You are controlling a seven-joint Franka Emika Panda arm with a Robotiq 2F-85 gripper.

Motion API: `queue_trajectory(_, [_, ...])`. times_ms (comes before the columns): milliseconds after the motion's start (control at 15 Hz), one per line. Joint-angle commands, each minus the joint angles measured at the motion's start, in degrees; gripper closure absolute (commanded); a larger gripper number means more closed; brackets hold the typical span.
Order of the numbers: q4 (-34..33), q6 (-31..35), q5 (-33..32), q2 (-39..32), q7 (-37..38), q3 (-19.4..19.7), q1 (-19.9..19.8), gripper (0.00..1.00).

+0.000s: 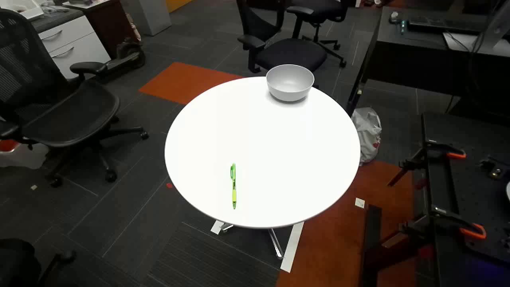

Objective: Put the green pen inside the grey bowl

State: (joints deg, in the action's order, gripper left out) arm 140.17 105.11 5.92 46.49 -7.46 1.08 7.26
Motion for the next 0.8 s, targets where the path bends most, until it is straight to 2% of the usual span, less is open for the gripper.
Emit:
queue_trajectory(0, [-0.12,-0.13,0.33,-0.05,-0.30,-0.39,-0.55,0.00])
queue_trajectory(333, [-0.12,-0.12,0.33,-0.05,-0.30,-0.39,-0.55,0.00])
queue_trajectory(600, [-0.30,5.73,1.16,-5.53,5.59,-2.40,-1.84,0.00])
queue_trajectory(733, [-0.68,8.96,1.07,-9.78,11.28,-4.41,-2.71,0.00])
